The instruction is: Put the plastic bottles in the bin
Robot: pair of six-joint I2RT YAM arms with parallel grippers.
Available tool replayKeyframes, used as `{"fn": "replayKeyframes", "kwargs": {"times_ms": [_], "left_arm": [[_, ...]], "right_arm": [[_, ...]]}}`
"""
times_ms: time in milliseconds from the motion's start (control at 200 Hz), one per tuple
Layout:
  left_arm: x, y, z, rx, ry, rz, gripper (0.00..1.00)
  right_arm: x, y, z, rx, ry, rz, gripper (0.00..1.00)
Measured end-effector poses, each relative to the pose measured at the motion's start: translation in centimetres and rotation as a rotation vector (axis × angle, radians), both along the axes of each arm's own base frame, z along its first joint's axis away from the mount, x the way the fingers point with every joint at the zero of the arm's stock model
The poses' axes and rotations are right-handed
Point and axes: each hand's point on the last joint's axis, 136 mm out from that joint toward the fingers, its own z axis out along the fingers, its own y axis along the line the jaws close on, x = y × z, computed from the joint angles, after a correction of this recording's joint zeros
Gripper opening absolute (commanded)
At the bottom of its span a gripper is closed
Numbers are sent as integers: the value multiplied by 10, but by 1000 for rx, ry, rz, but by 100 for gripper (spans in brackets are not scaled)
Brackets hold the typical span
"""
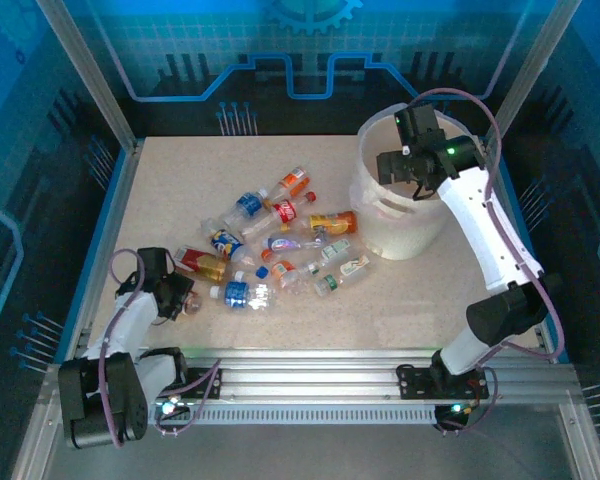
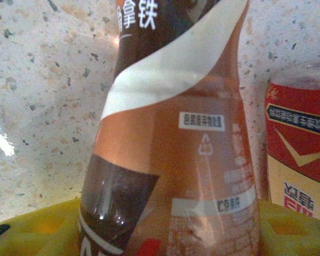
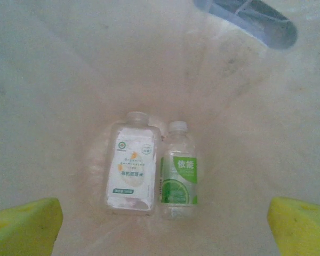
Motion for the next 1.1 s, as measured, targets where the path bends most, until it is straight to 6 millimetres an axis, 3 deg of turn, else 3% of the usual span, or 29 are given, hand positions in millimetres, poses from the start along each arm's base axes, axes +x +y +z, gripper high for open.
{"fn": "replayKeyframes", "kwargs": {"times_ms": [160, 470, 695, 785, 890, 1096], "left_arm": [[3, 5, 24, 44, -65, 0, 50], [24, 20, 113, 190, -283, -38, 46], [43, 16, 156, 228, -415, -118, 43], [56, 5, 170, 230, -476, -185, 42], [76, -20, 191, 233, -562, -311, 41], [116, -97, 233, 216, -784, -617, 41]], "right_arm": [[-8, 0, 12, 12, -27, 8, 100], [-7, 1, 37, 36, -86, 10, 100], [-15, 6, 51, 96, -117, 31, 100], [-20, 14, 58, 149, -133, 58, 100], [-25, 24, 67, 229, -149, 97, 100], [-34, 55, 73, 443, -155, 226, 99]]}}
